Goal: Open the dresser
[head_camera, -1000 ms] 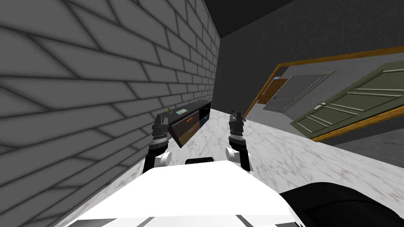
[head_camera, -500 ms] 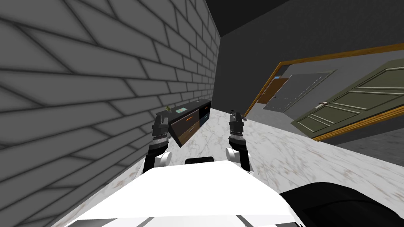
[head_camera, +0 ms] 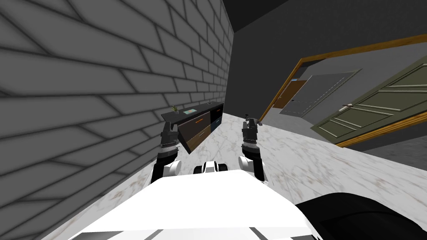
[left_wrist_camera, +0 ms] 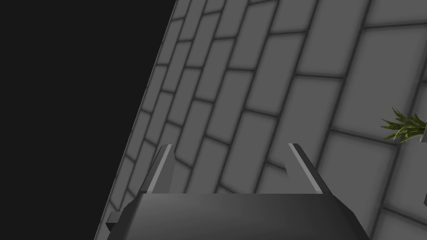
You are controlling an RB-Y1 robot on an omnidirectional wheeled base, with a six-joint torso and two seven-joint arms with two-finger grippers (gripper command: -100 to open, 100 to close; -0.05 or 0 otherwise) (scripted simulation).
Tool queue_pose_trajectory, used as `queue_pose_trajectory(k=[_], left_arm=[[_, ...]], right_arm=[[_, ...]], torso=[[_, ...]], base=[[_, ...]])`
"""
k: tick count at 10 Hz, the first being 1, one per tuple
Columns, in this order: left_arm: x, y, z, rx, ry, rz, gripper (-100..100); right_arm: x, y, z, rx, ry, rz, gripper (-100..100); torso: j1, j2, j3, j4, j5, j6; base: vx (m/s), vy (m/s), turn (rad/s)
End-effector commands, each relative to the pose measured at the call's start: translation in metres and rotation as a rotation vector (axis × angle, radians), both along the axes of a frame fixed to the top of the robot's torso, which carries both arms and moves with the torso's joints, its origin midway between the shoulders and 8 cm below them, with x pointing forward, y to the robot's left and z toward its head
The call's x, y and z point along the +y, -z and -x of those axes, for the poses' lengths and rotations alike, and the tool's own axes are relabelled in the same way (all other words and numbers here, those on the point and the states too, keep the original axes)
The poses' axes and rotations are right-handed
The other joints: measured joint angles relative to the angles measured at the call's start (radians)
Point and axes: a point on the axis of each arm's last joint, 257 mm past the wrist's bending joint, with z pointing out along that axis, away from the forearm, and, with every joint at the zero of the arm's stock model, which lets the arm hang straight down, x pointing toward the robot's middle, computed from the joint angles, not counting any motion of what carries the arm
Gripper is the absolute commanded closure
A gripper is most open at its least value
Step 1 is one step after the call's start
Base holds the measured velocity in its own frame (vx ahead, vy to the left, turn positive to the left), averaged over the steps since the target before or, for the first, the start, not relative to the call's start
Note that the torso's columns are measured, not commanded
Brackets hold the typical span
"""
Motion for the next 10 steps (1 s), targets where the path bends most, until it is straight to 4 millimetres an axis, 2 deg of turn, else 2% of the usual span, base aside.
queue_pose_trajectory(k=[1, 5, 10], left_arm=[[-0.001, 0.009, -0.005, 0.028, 0.021, -0.043, -100], [0.01, 0.032, -0.019, 0.098, 0.033, -0.079, -100], [0.039, 0.069, -0.04, 0.201, 0.012, -0.06, -100]], right_arm=[[0.0, 0.0, 0.0, 0.001, 0.0, 0.0, 0], [0.0, 0.0, 0.0, 0.001, 0.0, 0.0, 0], [0.0, 0.0, 0.0, 0.001, 0.0, 0.0, 0]], torso=[[0.0, 0.032, -0.07, 0.033, 0.0, 0.0], [0.0, 0.045, -0.095, 0.046, 0.0, 0.0], [0.0, 0.046, -0.094, 0.047, 0.0, 0.0]], base=[[0.056, -0.034, 0.045], [0.1, -0.057, 0.066], [0.145, -0.092, 0.091]])
